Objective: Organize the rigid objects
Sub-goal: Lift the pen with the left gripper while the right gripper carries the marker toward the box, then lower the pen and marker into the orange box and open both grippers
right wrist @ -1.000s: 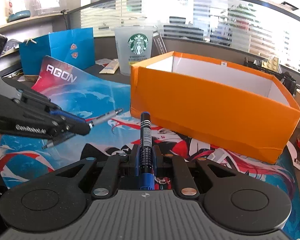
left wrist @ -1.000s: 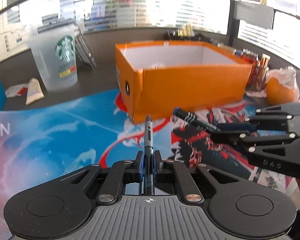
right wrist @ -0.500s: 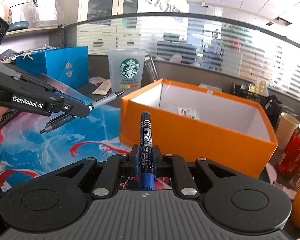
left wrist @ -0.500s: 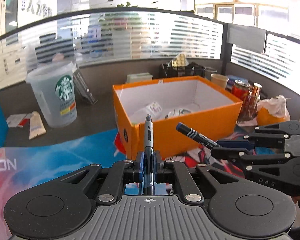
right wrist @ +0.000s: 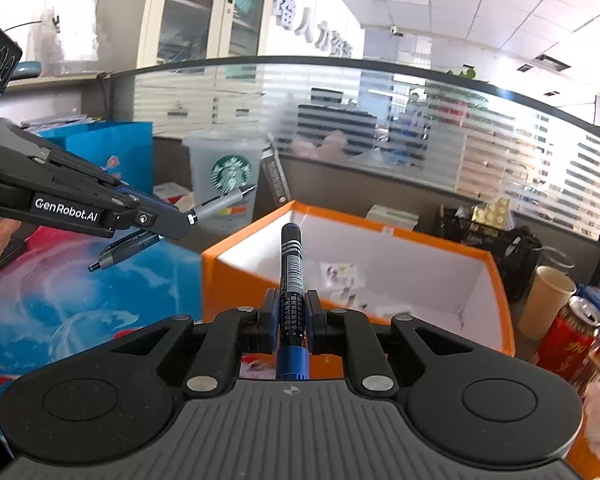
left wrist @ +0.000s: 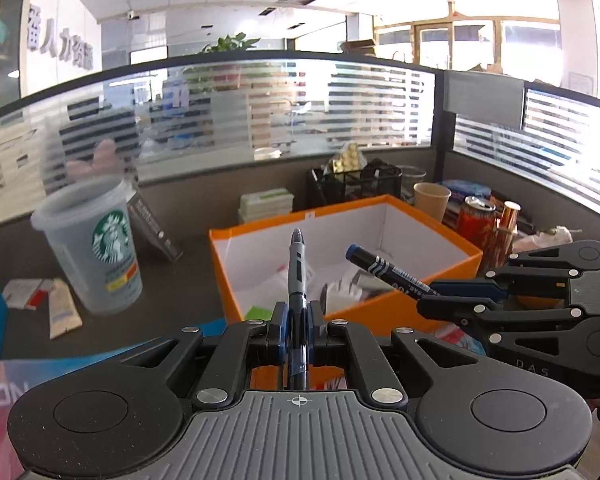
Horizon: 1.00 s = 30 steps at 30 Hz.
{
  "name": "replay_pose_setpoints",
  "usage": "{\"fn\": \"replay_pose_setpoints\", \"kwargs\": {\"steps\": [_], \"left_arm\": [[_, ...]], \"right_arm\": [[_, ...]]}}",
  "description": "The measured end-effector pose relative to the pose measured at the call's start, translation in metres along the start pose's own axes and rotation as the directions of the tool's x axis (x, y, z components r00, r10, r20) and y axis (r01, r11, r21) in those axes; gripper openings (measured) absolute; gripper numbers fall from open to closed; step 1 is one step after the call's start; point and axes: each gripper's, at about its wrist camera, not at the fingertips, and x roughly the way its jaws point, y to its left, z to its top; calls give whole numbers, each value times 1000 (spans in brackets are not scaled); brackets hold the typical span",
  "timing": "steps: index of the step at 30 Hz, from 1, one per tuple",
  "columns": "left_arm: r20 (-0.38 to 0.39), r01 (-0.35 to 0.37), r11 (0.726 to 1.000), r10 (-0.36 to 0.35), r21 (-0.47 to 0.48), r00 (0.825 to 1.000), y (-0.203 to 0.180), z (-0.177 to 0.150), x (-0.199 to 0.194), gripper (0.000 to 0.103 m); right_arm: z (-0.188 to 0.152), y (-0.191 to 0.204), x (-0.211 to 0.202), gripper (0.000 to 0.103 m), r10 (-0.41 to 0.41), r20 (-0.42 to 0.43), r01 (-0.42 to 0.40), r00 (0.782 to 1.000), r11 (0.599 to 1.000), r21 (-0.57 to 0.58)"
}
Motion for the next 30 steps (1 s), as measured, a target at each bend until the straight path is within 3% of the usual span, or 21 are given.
{"fn": "replay_pose_setpoints", "kwargs": {"steps": [6,16,22,30], "left_arm": [[7,0,1000,-1,22,1000,-1,26,28,7],[-65,28,1000,-28,3,998,4,50,100,7],[-151,43,999,-46,-22,988,12,44,143,7],[-228,64,997,-70,-33,971,15,30,167,8]], "right_arm": [[20,-29,13,12,-40,18,39,999,999,22],[37,-83,54,12,-82,-28,84,996,994,69],[27,-106,98,12,-62,-142,76,988,993,94],[6,-112,131,12,-24,-293,55,956,993,99]]}}
